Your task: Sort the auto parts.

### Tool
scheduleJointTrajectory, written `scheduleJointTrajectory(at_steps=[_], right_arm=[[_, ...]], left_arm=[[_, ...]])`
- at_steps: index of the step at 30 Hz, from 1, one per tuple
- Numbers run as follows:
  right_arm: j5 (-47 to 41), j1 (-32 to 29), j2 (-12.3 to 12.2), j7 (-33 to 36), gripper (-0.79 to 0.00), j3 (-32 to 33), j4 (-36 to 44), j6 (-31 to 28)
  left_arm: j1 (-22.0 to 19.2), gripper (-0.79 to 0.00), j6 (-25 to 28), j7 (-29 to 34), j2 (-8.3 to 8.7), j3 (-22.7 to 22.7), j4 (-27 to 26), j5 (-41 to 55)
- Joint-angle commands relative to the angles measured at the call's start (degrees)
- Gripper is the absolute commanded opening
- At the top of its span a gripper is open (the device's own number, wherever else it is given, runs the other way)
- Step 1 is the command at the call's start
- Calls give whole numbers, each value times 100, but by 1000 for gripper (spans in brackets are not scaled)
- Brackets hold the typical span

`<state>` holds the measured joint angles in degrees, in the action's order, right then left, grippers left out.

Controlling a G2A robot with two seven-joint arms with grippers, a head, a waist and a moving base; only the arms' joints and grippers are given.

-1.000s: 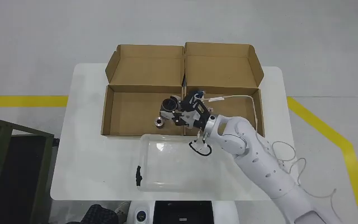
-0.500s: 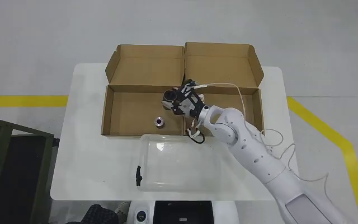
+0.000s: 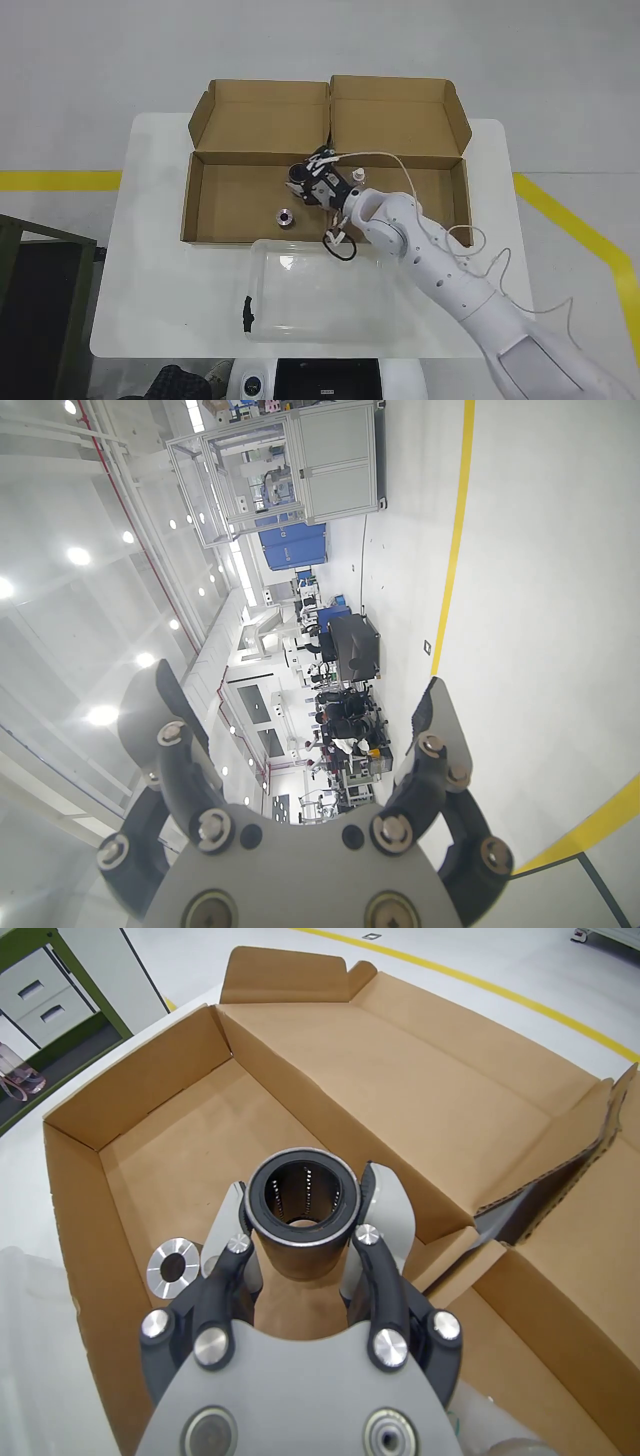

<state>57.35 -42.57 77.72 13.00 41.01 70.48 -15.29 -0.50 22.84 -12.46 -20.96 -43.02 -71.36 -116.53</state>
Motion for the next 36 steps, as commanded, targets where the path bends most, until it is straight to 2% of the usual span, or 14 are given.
scheduleJointTrajectory(at_steps=[1, 8, 14, 22, 26, 27, 36], right_arm=[[67, 8, 23, 24, -742, -20, -24, 28], [388, 17, 100, 198, -665, -96, -72, 206], [443, 0, 154, 260, -474, -80, -142, 188], [571, -123, 154, 282, -413, 67, 68, 113], [741, -256, 111, 318, -385, 199, 405, 83], [775, -304, 96, 315, -332, 242, 526, 64], [1223, -1024, -131, 437, -206, 780, 1931, -250]], left_arm=[[0, 0, 0, 0, 0, 0, 0, 0], [0, 0, 0, 0, 0, 0, 0, 0], [0, 0, 0, 0, 0, 0, 0, 0], [0, 0, 0, 0, 0, 0, 0, 0], [0, 0, 0, 0, 0, 0, 0, 0], [0, 0, 0, 0, 0, 0, 0, 0], [0, 0, 0, 0, 0, 0, 0, 0]])
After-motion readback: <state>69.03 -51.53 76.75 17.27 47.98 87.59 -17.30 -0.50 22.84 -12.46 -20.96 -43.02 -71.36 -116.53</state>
